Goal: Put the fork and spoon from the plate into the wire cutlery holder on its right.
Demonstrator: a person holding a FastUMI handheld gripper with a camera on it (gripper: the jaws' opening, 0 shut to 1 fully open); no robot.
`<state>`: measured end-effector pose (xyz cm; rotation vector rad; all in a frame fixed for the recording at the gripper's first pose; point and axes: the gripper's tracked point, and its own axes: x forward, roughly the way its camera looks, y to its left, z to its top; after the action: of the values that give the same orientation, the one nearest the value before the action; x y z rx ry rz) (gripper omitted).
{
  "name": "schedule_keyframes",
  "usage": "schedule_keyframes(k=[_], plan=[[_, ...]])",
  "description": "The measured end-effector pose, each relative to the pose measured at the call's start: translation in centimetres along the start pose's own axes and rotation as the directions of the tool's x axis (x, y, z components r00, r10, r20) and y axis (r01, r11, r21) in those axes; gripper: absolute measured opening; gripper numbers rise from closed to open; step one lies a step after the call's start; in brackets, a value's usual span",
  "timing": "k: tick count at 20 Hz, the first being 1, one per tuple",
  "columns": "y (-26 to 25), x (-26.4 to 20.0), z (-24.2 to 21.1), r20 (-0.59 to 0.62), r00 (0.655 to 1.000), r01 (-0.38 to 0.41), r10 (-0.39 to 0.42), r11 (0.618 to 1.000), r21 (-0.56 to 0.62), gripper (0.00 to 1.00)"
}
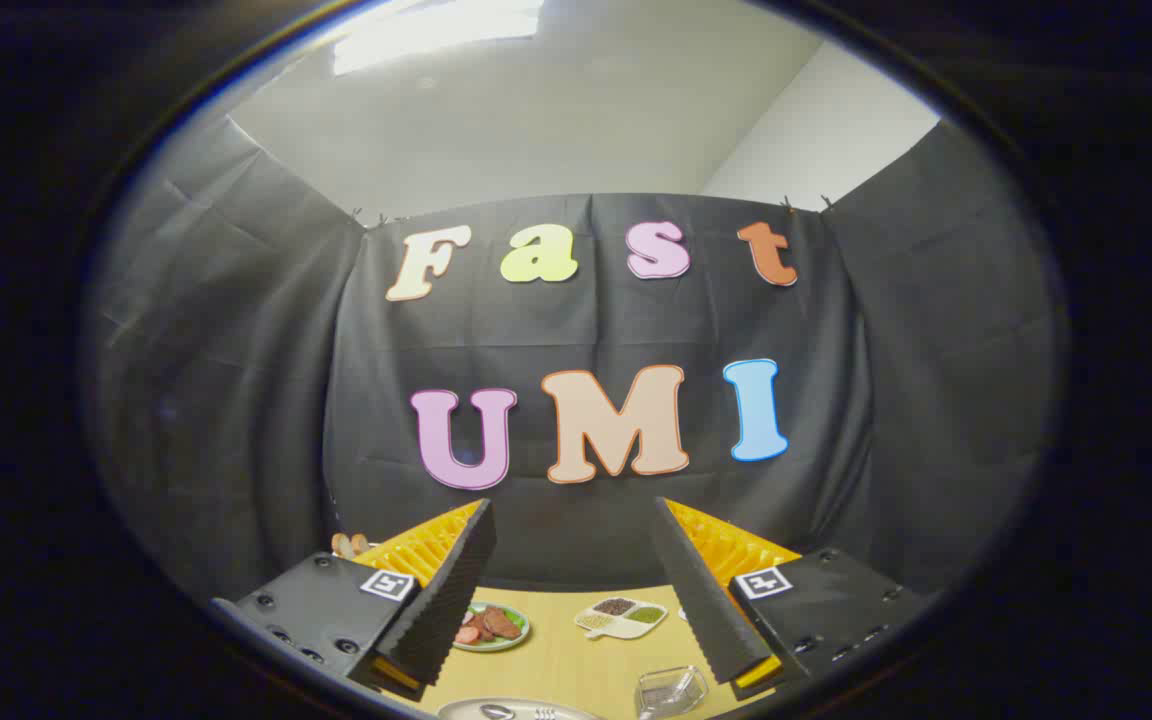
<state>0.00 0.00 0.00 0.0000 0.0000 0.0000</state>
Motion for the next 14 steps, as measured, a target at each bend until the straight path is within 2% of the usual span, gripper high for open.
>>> schedule_keyframes(k=[14], plan=[[1.6,-0.2,-0.2,-0.011,0.999,-0.042,0.041,0.997,-0.061,0.99]])
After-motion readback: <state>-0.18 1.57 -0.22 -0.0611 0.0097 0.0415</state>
